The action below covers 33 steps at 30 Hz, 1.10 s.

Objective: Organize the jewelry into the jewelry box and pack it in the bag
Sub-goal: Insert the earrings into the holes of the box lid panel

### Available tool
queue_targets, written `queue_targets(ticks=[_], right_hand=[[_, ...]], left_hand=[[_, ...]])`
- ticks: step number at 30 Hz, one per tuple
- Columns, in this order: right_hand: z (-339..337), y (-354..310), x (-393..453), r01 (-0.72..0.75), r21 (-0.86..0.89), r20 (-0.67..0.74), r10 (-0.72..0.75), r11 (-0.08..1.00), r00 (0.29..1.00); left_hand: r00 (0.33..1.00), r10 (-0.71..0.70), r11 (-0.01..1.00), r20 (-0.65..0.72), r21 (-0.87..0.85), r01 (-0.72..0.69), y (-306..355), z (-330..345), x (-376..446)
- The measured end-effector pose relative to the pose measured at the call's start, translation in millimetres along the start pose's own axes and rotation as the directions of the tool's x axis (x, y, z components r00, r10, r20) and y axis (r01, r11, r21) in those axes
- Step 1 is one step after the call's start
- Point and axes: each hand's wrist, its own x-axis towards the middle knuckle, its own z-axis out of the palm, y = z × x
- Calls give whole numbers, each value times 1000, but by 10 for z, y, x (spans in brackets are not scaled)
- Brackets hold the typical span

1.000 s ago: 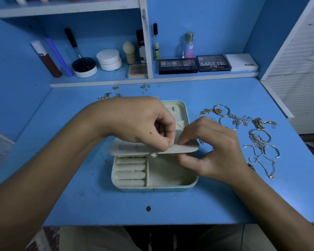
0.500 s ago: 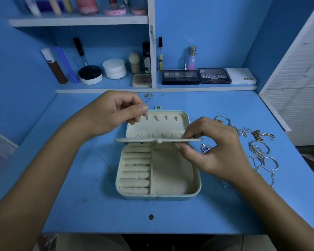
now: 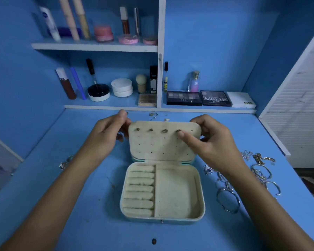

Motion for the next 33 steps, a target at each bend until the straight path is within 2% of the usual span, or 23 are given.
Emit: queue_targets(ticks=[6, 13, 19, 27, 33], right_hand=[[37, 99, 136, -94, -37, 2, 94, 995, 996], [39, 156, 244, -215, -243, -3, 221, 946, 975], [72, 334, 220, -179, -360, 75, 220, 916, 973], [84, 375, 218, -197, -368, 116, 255, 909, 960], [76, 376, 215, -235, -340, 119, 290, 911, 950]], left_hand=[[996, 81, 991, -32, 109, -77, -186, 27, 10], [996, 73, 972, -57, 228, -58, -392, 68, 2], [993, 118, 924, -27, 368, -100, -507, 74, 19], [997, 79, 859, 13, 507, -74, -554, 125, 8], [998, 64, 844, 12, 532, -60, -574, 127, -8]])
